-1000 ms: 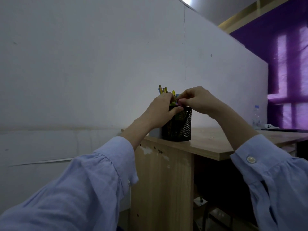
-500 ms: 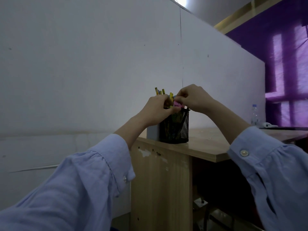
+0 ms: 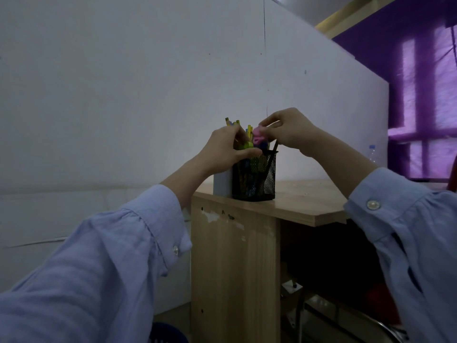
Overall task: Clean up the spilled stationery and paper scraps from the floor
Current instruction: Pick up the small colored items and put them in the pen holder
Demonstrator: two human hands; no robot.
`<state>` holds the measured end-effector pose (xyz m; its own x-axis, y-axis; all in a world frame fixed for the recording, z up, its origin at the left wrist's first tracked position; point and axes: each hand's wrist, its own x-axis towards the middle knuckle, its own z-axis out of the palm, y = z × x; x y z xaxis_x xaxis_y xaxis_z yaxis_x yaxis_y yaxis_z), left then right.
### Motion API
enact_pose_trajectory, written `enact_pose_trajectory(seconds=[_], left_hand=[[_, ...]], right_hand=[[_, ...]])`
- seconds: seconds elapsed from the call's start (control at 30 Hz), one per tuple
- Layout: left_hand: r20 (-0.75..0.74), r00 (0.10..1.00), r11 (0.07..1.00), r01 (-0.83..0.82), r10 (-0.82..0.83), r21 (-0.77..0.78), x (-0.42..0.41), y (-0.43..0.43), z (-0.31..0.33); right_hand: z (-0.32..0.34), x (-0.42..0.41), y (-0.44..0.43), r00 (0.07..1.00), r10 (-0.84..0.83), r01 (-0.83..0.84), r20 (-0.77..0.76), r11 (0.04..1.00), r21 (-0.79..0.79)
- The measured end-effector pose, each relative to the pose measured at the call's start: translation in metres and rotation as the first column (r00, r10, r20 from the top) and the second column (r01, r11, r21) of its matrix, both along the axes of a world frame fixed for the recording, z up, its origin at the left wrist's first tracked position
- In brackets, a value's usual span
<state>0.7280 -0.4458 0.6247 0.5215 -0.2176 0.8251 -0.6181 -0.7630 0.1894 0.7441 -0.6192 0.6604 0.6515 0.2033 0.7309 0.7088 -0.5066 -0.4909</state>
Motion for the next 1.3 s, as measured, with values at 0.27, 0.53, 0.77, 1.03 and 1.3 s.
enact_pose_trajectory(seconds=[0.27, 0.53, 0.77, 1.03, 1.3], left_hand=[[0.018, 0.999, 0.995, -0.03, 0.028, 0.097, -0.002, 0.004, 0.002], [0.065, 0.995, 0.979, -0.081, 0.071, 0.185, -0.001, 0.001, -0.006], [0.118, 0.987, 0.979, -0.128, 0.109, 0.162, 0.006, 0.002, -0.017], [0.113, 0.984, 0.972, -0.155, 0.137, 0.174, 0.006, -0.003, -0.02], [0.114, 0.989, 0.985, -0.109, 0.094, 0.132, -0.011, -0.003, -0.021]], right_hand=[[-0.006, -0.003, 0.007, 0.996, -0.084, 0.087, 0.031, 0.989, -0.118], [-0.004, -0.009, 0.0, 0.991, -0.106, 0.127, 0.085, 0.944, -0.305], [-0.012, -0.005, 0.003, 0.981, -0.176, 0.192, 0.077, 0.927, -0.323], [-0.033, 0.004, 0.004, 0.981, -0.179, 0.193, 0.074, 0.934, -0.301], [-0.035, -0.008, 0.005, 0.902, -0.312, 0.394, 0.298, 0.879, -0.271]])
